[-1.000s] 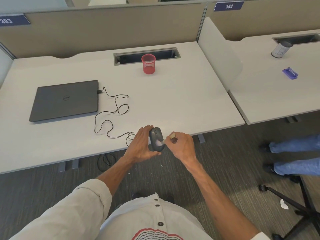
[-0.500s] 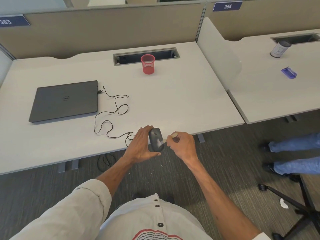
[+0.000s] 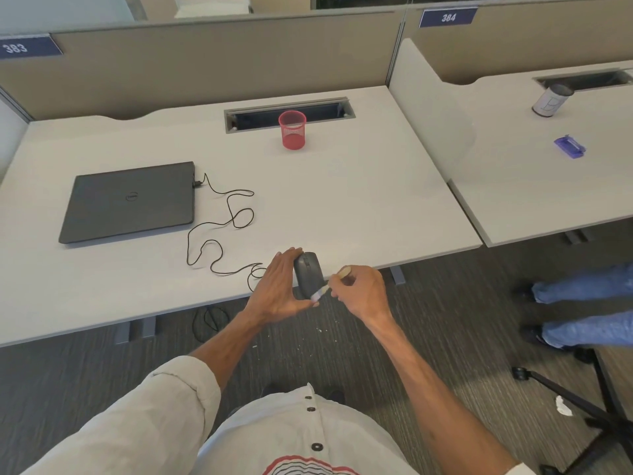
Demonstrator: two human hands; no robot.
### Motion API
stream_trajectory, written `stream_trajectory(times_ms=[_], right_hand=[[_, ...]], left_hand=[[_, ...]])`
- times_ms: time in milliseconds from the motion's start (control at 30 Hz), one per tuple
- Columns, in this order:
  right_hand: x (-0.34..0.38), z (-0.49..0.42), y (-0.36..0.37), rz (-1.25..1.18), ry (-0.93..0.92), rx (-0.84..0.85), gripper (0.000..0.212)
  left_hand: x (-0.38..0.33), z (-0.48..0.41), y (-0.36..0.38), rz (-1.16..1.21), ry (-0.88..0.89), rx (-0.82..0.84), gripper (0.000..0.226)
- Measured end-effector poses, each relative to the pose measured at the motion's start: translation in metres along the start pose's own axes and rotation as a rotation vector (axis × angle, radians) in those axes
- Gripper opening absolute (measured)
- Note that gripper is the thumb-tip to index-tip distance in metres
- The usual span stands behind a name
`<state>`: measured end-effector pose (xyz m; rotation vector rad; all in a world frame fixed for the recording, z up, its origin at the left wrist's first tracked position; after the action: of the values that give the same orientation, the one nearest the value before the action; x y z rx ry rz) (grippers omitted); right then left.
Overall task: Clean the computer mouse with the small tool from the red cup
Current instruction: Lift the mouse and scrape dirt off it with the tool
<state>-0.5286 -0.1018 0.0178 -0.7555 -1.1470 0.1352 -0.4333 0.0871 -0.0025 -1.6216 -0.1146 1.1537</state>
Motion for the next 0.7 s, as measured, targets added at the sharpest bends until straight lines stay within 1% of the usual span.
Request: stream_trajectory(times_ms=[67,133,200,300,400,467,600,700], right_hand=[[-0.001,0.003,-0.001,-0.096,0.014,-0.028,0.027],[0.002,0.004,-0.004,-0.184,-0.013,-0.116,0.03],[0.002,0.003,-0.005,-0.206,-0.037,-0.151,0.03],[-0.002,0.005,-0.004,-0.132,-0.032,-0.153,0.022],[-0.005,0.009,-0.009,-0.021,-0.062,-0.277,0.018],[-0.005,0.013,-0.011,-0.02,-0.091,-0.331,0.015],[-0.005,0.017,-0.008,-0.023,-0.12,-0.265,0.018],[-0.004,0.02,-0.001,-0.017,-0.171,-0.116,0.018]], left_hand=[[-0.001,0.0,0.0,-0.002,0.004,-0.002,0.123],[-0.001,0.0,0.0,0.0,0.01,-0.008,0.124],[-0.002,0.0,0.0,0.001,0.01,-0.017,0.124],[-0.003,0.001,0.0,0.0,0.012,-0.02,0.125],[-0.003,0.005,0.0,-0.003,0.007,-0.023,0.125],[-0.003,0.006,0.001,0.002,0.001,-0.027,0.125],[-0.005,0.005,0.005,-0.005,0.002,-0.015,0.125],[-0.006,0.005,0.009,0.007,0.0,-0.013,0.124]])
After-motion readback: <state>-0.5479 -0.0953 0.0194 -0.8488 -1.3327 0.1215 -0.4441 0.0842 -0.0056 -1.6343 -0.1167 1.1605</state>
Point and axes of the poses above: each hand's wrist, its own z-axis away from the middle knuckle, its own y-axis out of the palm, x = y × z, the point moved 2 cm from there along -z, towards the middle knuckle, and after that the axes turned 4 degrees about y, right-handed, at the moved point
